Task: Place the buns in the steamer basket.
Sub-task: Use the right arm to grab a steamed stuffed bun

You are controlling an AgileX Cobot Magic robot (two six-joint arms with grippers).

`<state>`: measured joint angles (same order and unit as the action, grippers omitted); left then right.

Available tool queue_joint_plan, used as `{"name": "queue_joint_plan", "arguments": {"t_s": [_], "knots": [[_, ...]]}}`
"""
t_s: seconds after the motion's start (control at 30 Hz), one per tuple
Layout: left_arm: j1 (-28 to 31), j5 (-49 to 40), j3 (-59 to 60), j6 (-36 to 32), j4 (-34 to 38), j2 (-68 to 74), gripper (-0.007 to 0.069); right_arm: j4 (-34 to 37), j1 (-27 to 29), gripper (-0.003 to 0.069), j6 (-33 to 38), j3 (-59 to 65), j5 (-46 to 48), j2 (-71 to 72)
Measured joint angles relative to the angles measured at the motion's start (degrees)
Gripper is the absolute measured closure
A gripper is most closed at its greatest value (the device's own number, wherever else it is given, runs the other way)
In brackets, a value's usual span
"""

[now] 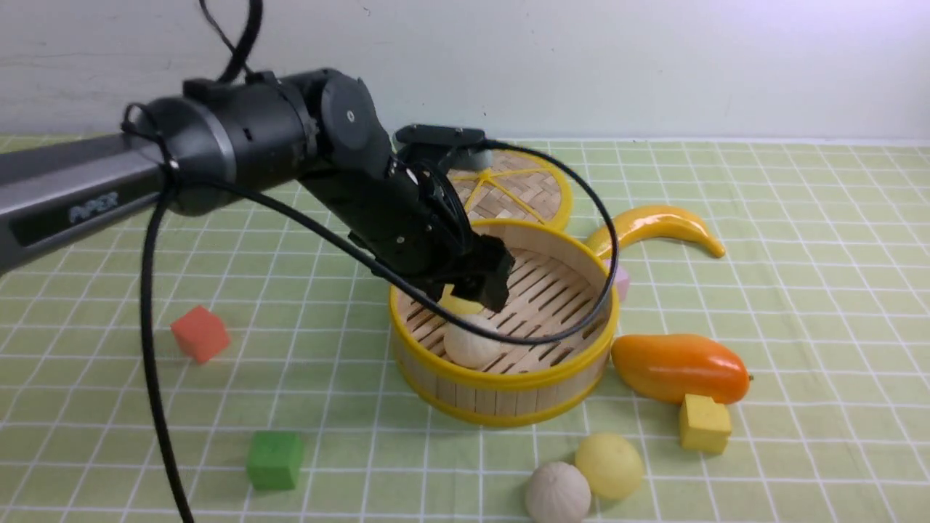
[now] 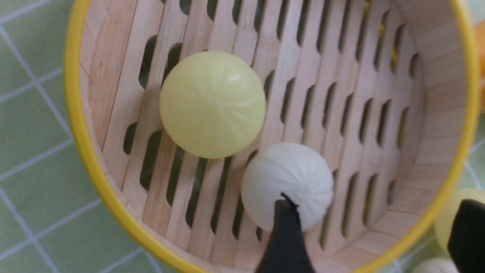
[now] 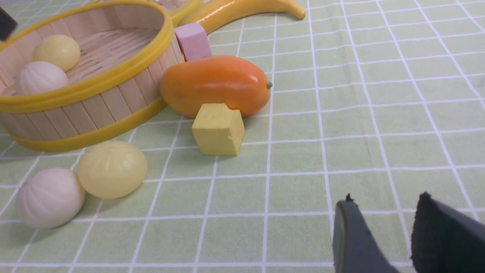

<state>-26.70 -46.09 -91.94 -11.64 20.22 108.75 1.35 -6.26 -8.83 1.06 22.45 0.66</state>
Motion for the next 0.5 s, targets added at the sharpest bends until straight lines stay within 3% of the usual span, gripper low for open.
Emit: {"name": "queue_joint_plan", "arguments": {"t_s": [0.2, 0.23, 0.5], "knots": [[0.00, -2.16, 0.31, 1.89, -3.08, -8.83, 0.0574, 0.00, 0.00, 0.0420, 0.00, 0.00, 0.00, 0.00], [0.00, -1.39, 0.74, 1.89, -3.21, -10.02, 0.0621, 0.00, 0.00, 0.0420, 0.00, 0.00, 0.00, 0.00], [0.00, 8.60, 8.98, 0.96, -3.31, -19.58, 0.0638, 0.00, 0.00, 0.0420, 0.00, 0.00, 0.00, 0.00]]}}
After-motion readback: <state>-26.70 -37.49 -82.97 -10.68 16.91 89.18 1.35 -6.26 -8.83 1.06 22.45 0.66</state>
